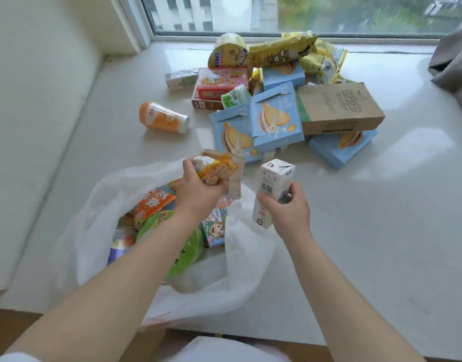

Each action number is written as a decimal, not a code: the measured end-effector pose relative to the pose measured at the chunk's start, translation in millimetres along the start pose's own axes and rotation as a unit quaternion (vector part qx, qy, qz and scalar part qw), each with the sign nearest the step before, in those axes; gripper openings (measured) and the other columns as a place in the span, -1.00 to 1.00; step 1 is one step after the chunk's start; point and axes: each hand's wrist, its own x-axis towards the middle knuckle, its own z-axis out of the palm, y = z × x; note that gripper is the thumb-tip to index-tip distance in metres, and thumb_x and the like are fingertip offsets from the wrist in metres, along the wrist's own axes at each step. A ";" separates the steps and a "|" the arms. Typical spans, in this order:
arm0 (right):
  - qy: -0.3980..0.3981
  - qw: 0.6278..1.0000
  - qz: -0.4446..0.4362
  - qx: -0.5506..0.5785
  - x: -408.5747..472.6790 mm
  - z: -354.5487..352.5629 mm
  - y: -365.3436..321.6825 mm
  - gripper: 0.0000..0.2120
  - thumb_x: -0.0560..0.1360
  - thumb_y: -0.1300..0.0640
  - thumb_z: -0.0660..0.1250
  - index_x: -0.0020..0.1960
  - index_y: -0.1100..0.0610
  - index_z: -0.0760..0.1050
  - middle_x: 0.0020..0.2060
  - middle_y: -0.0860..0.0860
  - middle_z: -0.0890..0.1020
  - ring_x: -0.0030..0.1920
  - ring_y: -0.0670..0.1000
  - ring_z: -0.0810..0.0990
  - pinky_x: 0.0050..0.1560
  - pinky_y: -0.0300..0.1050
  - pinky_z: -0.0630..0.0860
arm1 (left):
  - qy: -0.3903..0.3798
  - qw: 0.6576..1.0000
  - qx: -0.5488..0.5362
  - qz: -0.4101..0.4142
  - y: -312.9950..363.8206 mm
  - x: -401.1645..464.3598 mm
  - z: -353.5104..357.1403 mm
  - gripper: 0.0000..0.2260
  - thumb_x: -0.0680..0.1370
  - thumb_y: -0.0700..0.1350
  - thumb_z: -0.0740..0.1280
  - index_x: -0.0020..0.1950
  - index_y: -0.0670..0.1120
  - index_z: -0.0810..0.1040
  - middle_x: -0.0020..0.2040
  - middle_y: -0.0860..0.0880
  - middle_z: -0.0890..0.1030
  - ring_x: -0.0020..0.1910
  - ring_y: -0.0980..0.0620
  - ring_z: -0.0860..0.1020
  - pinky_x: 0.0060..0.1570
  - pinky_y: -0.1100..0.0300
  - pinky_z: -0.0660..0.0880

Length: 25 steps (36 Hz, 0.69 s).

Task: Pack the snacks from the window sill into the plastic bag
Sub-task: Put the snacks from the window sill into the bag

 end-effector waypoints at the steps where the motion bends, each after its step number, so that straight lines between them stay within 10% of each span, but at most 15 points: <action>1: -0.020 0.999 0.009 0.027 -3.3 12.6 -5.0 -0.72 0.36 0.19 0.48 -0.17 -0.03 0.39 -0.19 -0.07 0.57 -0.20 -0.09 0.54 -0.12 -0.11 0.52 | 0.016 1.000 0.009 -0.006 -8.6 1.1 -14.4 -0.54 0.40 -0.06 0.46 0.11 0.00 0.22 -0.05 -0.01 0.48 -0.12 -0.06 0.48 -0.19 0.12 0.39; 13: -0.070 0.990 0.104 -0.058 -32.9 103.3 10.4 -0.67 0.44 0.06 0.41 0.10 0.16 0.38 -0.01 0.05 0.58 -0.10 0.02 0.57 -0.20 -0.20 0.45 | 0.018 0.993 0.097 -0.064 -96.8 0.2 -88.0 -0.19 0.41 0.05 0.43 0.50 0.07 0.00 0.39 -0.06 0.35 0.29 -0.13 0.41 0.18 -0.01 0.43; 25: -0.085 0.940 0.038 -0.329 -62.0 112.5 28.0 -0.59 0.37 0.01 0.41 0.09 0.17 0.36 0.02 0.06 0.46 -0.05 0.08 0.51 -0.09 -0.04 0.48 | -0.028 0.924 0.382 -0.007 -150.2 -3.7 -158.4 -0.21 0.43 0.16 0.37 0.52 0.03 0.02 0.27 -0.14 0.37 0.21 -0.16 0.43 0.05 0.00 0.43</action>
